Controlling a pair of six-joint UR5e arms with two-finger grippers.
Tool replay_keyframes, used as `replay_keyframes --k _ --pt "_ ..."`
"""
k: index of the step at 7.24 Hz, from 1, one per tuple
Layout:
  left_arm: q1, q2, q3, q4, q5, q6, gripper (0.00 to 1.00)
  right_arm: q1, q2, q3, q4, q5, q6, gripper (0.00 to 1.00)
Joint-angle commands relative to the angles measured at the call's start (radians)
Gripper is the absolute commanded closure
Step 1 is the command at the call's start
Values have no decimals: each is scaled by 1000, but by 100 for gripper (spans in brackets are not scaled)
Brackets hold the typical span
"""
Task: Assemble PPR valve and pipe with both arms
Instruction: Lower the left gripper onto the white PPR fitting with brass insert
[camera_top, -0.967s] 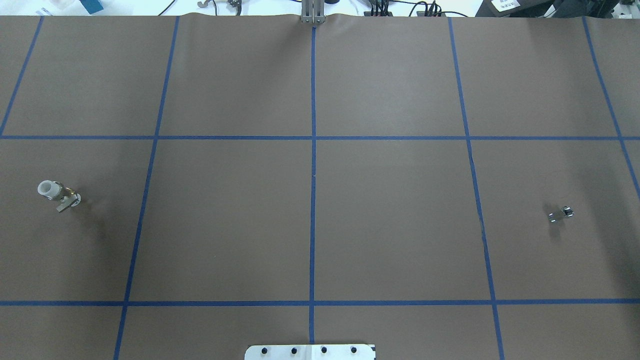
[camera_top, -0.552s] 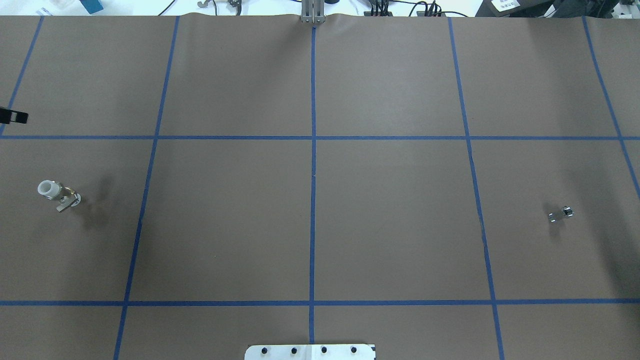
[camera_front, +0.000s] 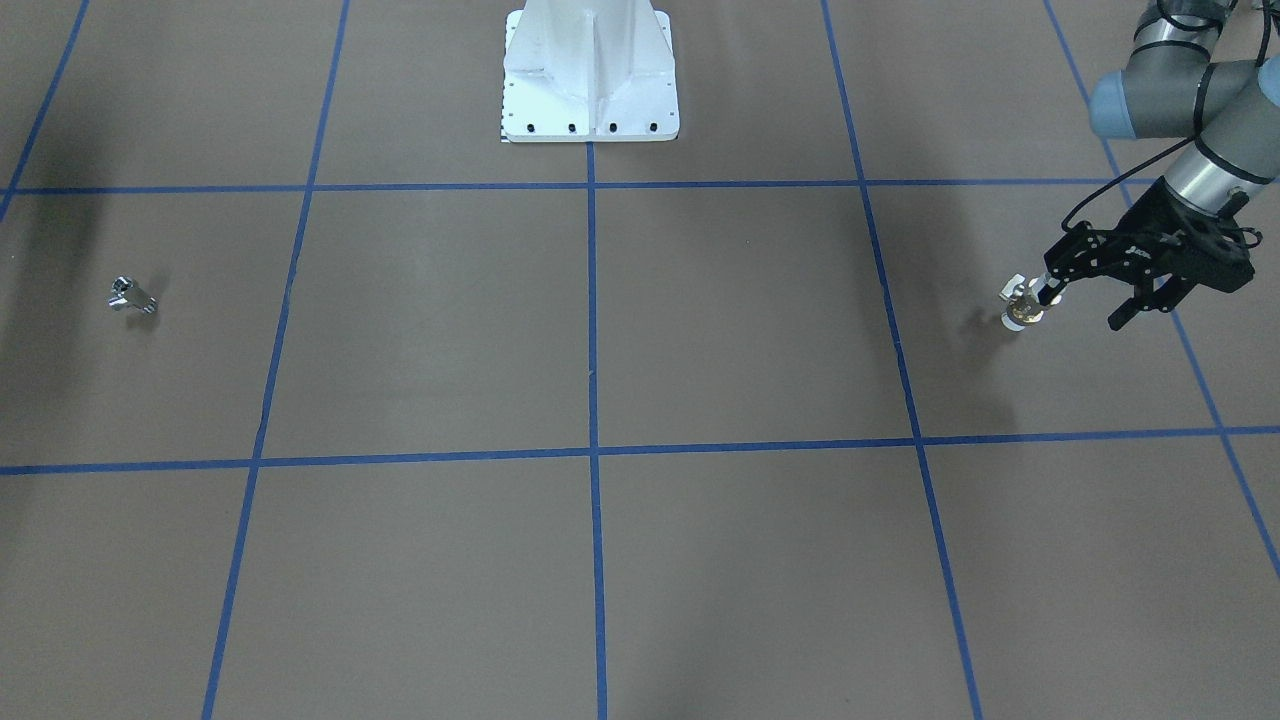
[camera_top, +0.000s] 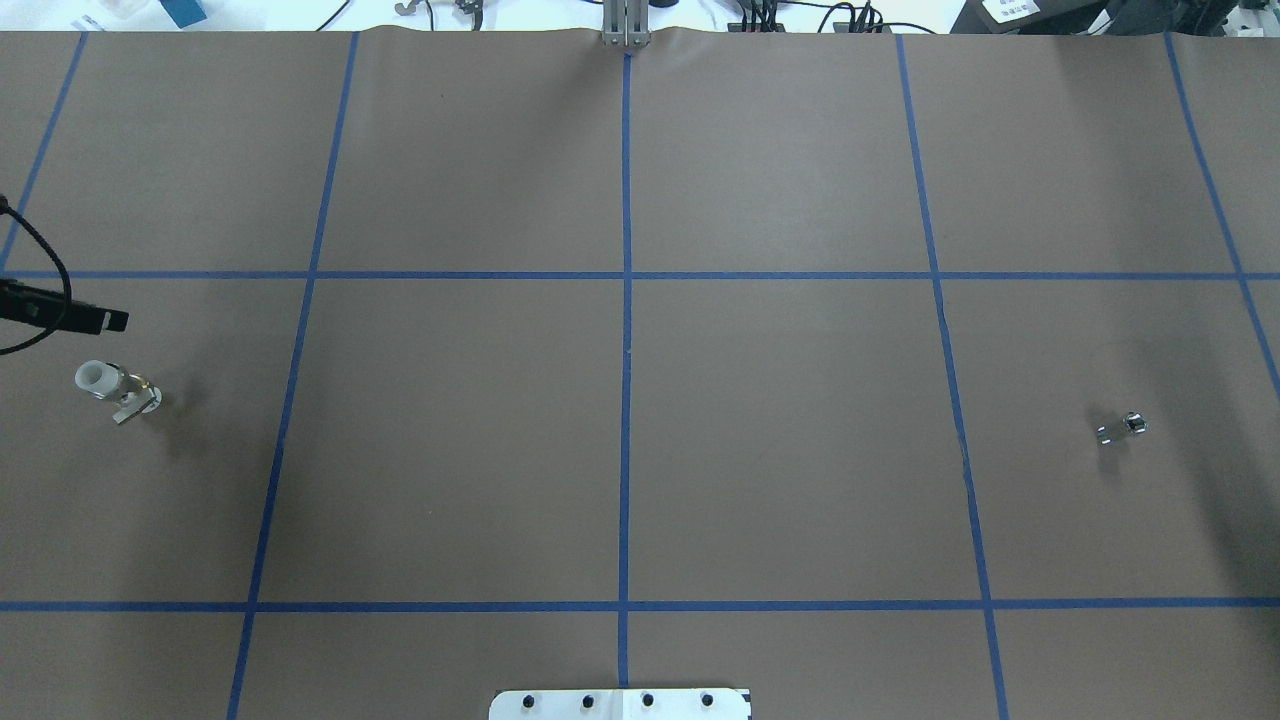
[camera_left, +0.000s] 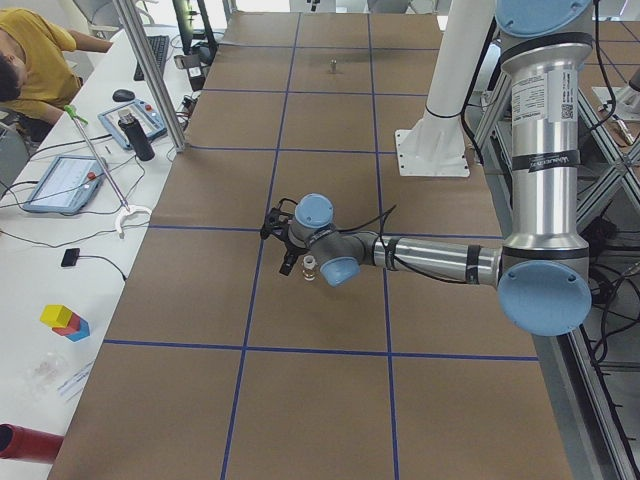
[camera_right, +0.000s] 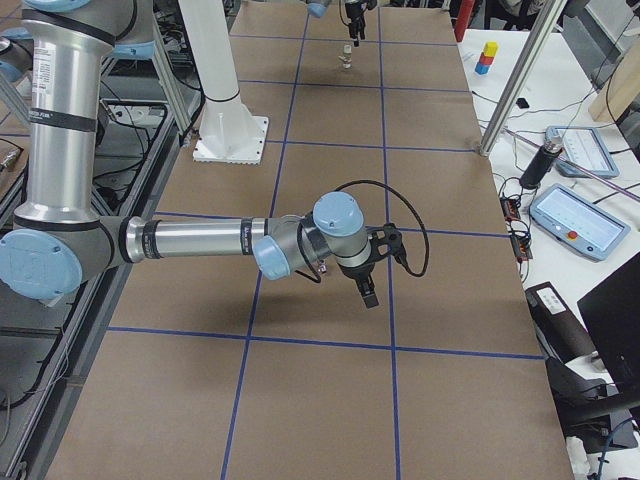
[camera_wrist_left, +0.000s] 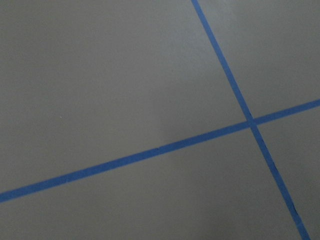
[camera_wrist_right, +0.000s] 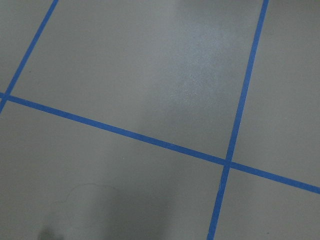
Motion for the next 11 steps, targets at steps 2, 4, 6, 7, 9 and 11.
replay_keyframes --k 2,4,6,7,9,11 --pt "24 91 -110 114 2 9 0 0 -2 -3 -1 1 0 1" --pt "88 39 -116 258 5 13 0 -2 -2 -6 -1 -1 0 1" --pt "110 3 -115 311 66 87 0 -5 -2 -7 -1 -1 0 1" --pt "105 3 -115 311 66 95 0 -5 -2 -7 -1 -1 0 1" --pt "87 6 -110 313 65 158 1 -6 0 -7 -1 -1 0 1" --pt "87 12 -105 311 71 159 35 -11 0 -7 -1 -1 0 1"
